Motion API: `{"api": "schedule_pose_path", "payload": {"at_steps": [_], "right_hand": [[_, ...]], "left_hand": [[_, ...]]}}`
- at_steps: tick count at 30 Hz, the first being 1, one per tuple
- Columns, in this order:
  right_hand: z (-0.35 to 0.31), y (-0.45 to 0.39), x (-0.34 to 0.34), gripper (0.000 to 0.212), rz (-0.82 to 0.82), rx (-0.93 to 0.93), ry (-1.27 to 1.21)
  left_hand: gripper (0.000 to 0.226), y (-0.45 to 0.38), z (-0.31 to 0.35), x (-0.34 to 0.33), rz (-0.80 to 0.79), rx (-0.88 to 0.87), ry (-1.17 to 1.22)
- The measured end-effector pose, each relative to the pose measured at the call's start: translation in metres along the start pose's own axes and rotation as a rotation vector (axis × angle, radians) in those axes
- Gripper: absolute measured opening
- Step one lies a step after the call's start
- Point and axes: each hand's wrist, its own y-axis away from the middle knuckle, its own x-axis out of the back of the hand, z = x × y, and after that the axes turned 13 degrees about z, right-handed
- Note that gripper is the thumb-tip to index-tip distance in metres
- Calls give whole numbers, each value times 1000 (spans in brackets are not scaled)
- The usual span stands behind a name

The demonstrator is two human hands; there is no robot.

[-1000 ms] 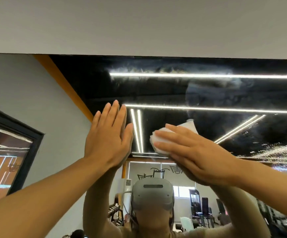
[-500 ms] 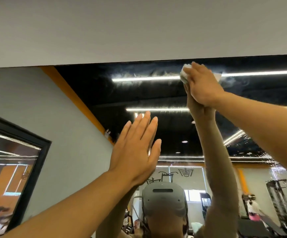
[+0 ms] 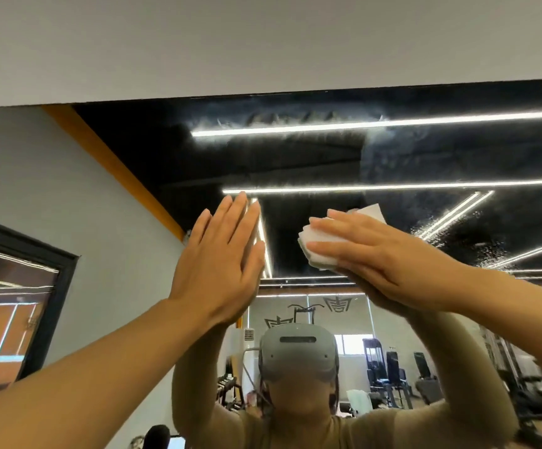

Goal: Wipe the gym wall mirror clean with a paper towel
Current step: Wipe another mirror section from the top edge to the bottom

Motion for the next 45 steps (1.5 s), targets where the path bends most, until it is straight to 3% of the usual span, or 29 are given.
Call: {"api": "schedule_pose_path", "payload": {"at_steps": [3,9,13,19,24,28,34,45], "right_hand": [[24,-23,9,49,15,-90,24],[97,-107,21,44,297,-498,121],[96,-122,11,45,340,-664,264],[27,-44,-4,47,389,-574,145],[-35,29,-17,57,331,-546,122],[-65,63,-22,62,291,-523,161],[-67,84,-23,55,292,-414,59],[-59,124,-1,58,56,-153,57]], "left_hand": [[65,1,0,-1,6,1,11],[59,1,2,-3,30,6,18],[62,1,3,-3,23,7,1],[65,-1,4,-2,28,-5,-99],[60,8,23,2,14,39,-135],[59,36,49,8,-28,-25,-92],[60,78,63,14,-70,-54,-59],[62,95,58,5,-64,-85,-135]]}}
